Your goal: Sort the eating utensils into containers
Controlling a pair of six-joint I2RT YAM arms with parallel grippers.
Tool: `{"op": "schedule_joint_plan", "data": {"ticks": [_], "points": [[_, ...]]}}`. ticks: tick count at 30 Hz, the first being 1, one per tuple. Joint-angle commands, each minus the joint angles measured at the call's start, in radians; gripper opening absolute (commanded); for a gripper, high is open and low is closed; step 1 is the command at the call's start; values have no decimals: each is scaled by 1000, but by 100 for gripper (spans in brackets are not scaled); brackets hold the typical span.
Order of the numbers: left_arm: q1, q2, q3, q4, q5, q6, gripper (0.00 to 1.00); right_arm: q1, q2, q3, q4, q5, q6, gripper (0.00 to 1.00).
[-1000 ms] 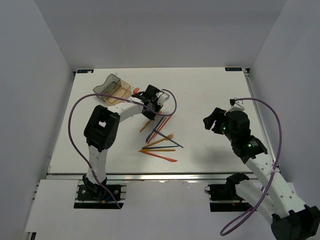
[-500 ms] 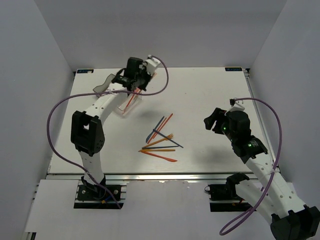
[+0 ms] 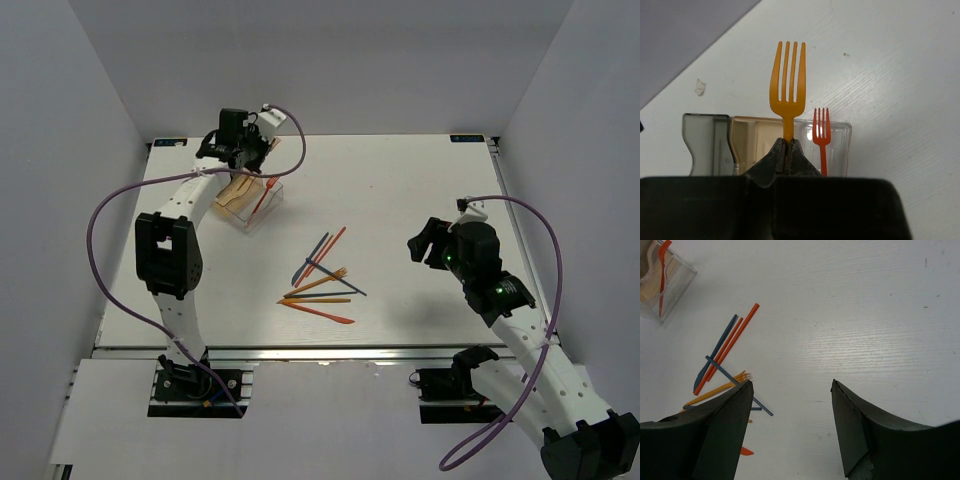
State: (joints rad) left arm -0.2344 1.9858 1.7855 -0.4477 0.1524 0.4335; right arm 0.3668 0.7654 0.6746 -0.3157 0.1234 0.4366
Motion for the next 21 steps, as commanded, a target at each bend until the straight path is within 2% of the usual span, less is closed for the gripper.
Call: {"op": "schedule_joint_plan", "data": {"ticks": [1,17,21], "points": [[7,-22,-52,46,79,20,0,-5,-3,10,21,-14,-19,69],[37,-44,-290,216,64,21,0,-5,26,2,50,-27,-27,69],[43,-47,-302,221,61,22,5,-6,29,6,50,-30,-29,70]]}}
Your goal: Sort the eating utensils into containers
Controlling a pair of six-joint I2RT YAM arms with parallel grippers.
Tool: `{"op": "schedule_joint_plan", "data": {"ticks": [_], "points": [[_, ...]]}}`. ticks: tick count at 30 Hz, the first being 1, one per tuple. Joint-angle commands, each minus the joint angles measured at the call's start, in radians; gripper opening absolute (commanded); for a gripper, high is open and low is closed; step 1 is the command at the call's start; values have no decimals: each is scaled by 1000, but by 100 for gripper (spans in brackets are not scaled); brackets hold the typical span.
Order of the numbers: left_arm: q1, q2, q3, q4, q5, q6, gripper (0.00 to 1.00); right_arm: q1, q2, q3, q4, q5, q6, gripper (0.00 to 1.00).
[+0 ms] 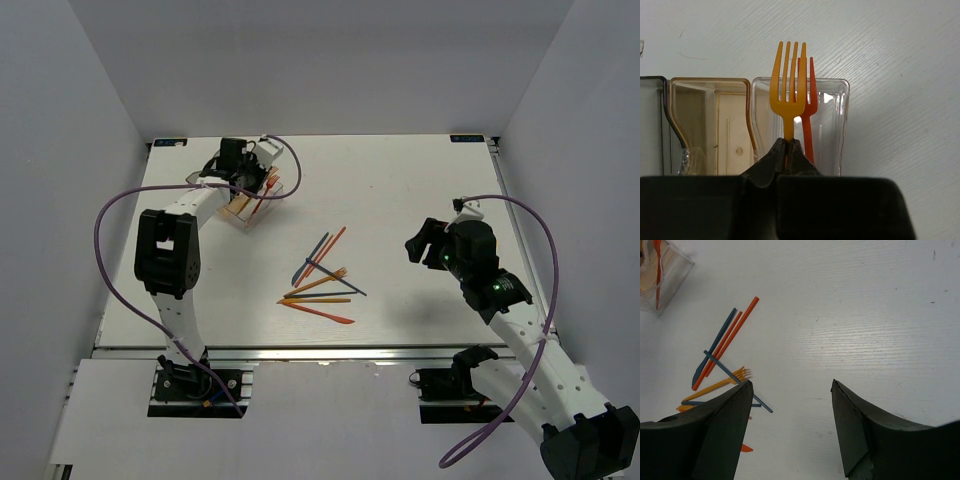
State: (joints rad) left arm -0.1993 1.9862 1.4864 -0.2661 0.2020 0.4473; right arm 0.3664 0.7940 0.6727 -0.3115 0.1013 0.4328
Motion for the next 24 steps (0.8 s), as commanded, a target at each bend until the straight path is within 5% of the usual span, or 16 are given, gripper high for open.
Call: {"op": "schedule_joint_plan", "data": {"ticks": [1,8,20,24], "points": [[8,-47,-5,41,16,10,7,-4,1,7,46,-8,-25,70],[8,-52,-14,39,17,14,27,-4,-4,4,45,-6,-26,70],[6,-101,-8,34,19,-8,35,-4,-4,1,46,-3,-25,70],[-28,-142,90,-21,1,-84,66,-4,8,2,49,-11,-20,76]]}}
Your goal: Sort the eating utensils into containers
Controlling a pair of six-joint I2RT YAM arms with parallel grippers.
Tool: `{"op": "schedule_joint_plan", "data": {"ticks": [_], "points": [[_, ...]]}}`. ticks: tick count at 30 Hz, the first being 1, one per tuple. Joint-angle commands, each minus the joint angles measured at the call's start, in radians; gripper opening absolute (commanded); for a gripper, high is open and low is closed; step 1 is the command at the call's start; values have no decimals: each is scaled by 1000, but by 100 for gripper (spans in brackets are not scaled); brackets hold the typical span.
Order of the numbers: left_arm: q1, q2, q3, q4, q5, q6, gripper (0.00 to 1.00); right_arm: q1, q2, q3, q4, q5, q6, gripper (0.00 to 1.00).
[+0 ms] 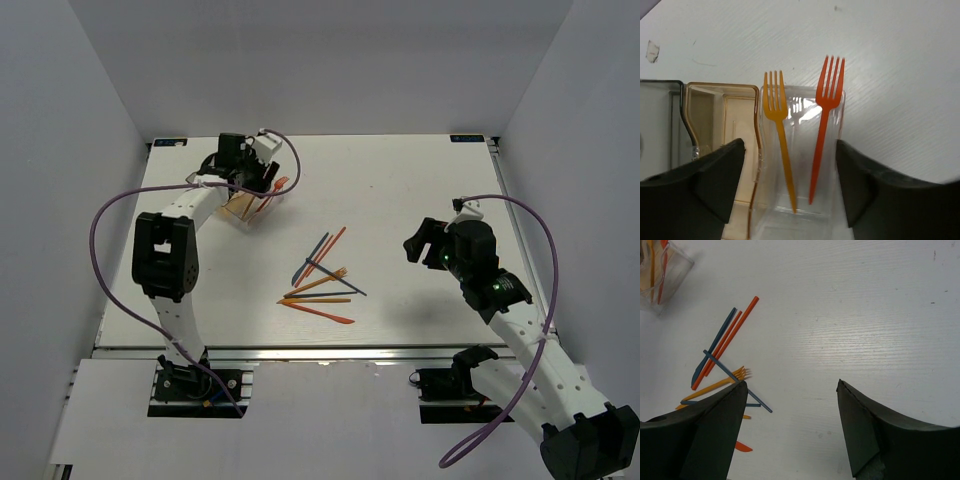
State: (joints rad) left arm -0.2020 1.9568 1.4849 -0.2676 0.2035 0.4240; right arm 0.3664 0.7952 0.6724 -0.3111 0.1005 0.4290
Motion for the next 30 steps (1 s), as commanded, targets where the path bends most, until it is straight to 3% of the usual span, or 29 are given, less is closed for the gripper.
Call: {"op": "schedule_joint_plan", "data": {"ticks": [1,2,5,8,10,14,18,26,30], "points": [[-36,-121,110,-34,-21,-79,90,-4,10,3,52,-13,-16,78],[-48,-137,127,-76,-42,-93,98,-4,10,3,53,-13,-15,81],[-121,-160,204,-181,-165,-140,98,-4,9,7,56,-7,-10,89],[-239,-196,242,-293,-301,-207,98,-4,12,18,47,-13,-4,90],[-318,-228,215,-346,-297,-270,98,-4,12,24,40,-31,1,89],[-433,-334,-4,-361,-213,-262,81,-4,-7,23,15,-64,-3,89],[-595,-339,-69,-429,-205,-226,67,-4,-25,16,-6,-81,-10,89],[-639,-305,-184,-398,-61,-275,54,-4,27,-22,10,-214,-53,81],[-643,-295,-247,-348,-69,-294,50,-3,88,-40,24,-243,-53,79]]}}
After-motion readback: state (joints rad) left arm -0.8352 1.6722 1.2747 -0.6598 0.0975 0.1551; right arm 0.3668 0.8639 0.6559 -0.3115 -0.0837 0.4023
